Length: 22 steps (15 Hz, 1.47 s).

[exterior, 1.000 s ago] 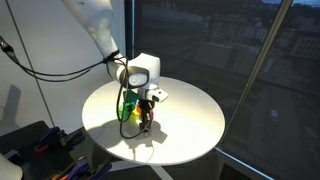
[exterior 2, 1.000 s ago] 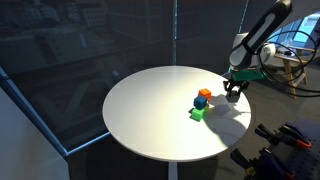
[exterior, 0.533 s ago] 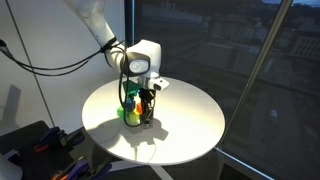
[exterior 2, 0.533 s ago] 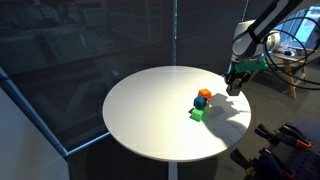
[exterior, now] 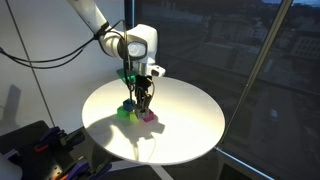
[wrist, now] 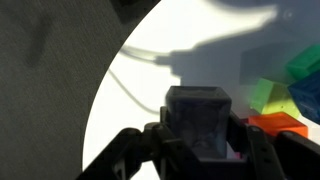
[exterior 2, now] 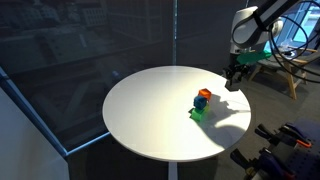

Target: Pick up the gray block and stack it on top of both the blue block and the orange block

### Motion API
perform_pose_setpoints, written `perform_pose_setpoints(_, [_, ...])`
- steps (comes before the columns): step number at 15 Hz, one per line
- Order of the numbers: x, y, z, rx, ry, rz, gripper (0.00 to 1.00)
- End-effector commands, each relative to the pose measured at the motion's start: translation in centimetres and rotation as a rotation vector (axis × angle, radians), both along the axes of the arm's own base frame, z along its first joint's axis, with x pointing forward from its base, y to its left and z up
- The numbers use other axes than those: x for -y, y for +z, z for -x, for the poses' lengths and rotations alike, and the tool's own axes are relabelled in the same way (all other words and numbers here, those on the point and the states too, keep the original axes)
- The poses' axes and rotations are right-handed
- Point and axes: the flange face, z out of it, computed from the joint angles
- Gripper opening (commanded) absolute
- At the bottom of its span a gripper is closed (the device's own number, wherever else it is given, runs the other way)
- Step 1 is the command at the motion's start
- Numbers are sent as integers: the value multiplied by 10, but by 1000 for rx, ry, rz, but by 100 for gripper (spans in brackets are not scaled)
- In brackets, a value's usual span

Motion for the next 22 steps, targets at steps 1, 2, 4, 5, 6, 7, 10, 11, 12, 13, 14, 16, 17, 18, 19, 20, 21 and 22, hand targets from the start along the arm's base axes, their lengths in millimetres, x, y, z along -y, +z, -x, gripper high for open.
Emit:
perform_pose_setpoints(1, [-14,18,0,-22,76,10,29])
perform_pose_setpoints(2, [-20,20,-1,-23,88,13,29])
perform_pose_setpoints(4, [-30,22,-3,-20,110,13,29])
perform_pose_setpoints(5, [-35,22,-4,-20,117,15,29])
perform_pose_setpoints(6, [-41,22,-6,-21,124,13,29])
perform_pose_setpoints(7, [-45,22,-8,-21,131,11,29])
perform_pose_setpoints(10, [-61,23,-15,-25,149,8,29])
perform_pose_setpoints(11, [-66,23,-17,-26,156,9,29])
perform_pose_setpoints(12, [-70,24,-20,-27,161,8,29])
perform_pose_setpoints(13, [-74,24,-23,-27,165,10,29])
perform_pose_setpoints(14, [-77,24,-26,-27,169,10,29])
perform_pose_setpoints(16, [-83,24,-31,-29,174,9,29])
perform_pose_setpoints(17, [-86,24,-35,-30,176,9,29])
perform_pose_setpoints(18, [-88,23,-38,-33,178,8,29])
perform_pose_setpoints(19, [-90,22,-42,-35,179,9,29])
perform_pose_setpoints(20, [-92,22,-45,-38,179,10,29])
perform_pose_setpoints(21, [-94,21,-49,-40,178,8,29])
perform_pose_setpoints(22, [-96,21,-53,-41,174,10,29])
